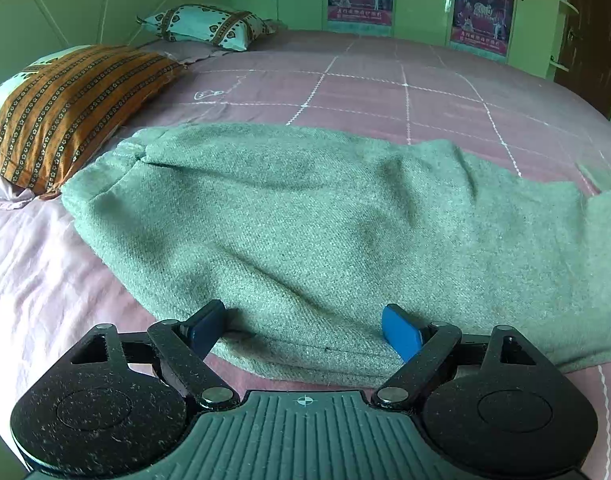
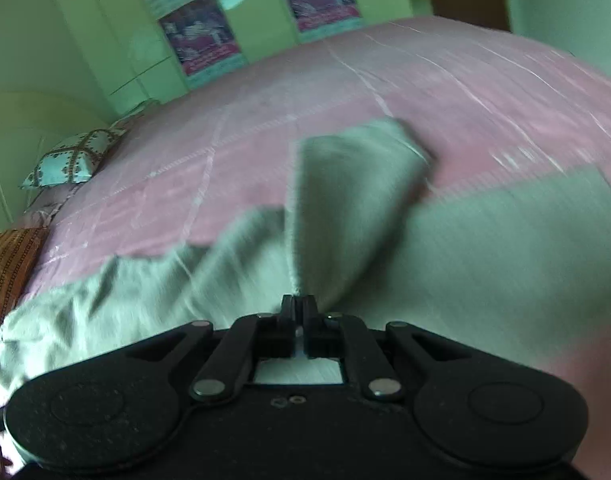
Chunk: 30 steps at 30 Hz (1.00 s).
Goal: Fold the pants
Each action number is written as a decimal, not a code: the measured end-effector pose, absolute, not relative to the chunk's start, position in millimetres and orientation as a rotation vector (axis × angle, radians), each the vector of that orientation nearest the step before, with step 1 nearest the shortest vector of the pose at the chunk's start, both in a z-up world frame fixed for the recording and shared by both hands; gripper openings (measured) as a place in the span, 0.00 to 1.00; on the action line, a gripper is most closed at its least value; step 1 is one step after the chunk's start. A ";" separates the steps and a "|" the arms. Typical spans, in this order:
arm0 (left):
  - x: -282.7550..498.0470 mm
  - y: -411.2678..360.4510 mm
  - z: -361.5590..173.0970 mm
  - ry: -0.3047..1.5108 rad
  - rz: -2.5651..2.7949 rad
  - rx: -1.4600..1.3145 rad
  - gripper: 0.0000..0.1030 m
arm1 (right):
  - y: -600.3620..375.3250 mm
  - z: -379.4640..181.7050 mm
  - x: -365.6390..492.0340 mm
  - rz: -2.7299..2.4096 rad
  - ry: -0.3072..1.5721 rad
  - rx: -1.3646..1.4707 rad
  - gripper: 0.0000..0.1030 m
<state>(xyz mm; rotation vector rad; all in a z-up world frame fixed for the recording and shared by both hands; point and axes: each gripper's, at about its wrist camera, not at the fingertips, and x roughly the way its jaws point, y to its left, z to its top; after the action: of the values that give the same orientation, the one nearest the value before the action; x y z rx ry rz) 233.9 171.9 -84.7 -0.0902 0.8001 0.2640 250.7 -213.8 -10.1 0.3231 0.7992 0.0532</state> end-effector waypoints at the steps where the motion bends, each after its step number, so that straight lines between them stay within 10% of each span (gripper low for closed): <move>1: 233.5 172.0 -84.9 0.799 0.263 -0.091 0.82 | -217.5 -20.1 245.7 0.036 0.829 0.326 0.00; 14: 234.5 188.8 -85.0 0.792 0.378 -0.134 0.84 | -174.2 -5.5 311.3 0.130 0.775 0.012 0.19; 16: 237.2 193.3 -90.9 0.823 0.372 -0.142 0.90 | -165.1 -14.0 320.0 0.095 0.786 -0.118 0.00; 28: 232.8 207.2 -102.2 0.815 0.359 -0.257 0.96 | -258.6 -22.6 231.5 -0.001 0.805 0.161 0.00; 30: 231.2 204.9 -100.7 0.801 0.367 -0.245 0.96 | -256.7 -13.9 228.5 0.002 0.752 0.124 0.12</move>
<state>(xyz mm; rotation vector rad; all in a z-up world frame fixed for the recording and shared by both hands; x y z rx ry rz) 231.2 204.9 -100.7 -0.2449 0.8012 0.3674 228.5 -256.7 -13.9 0.1244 0.7522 0.0020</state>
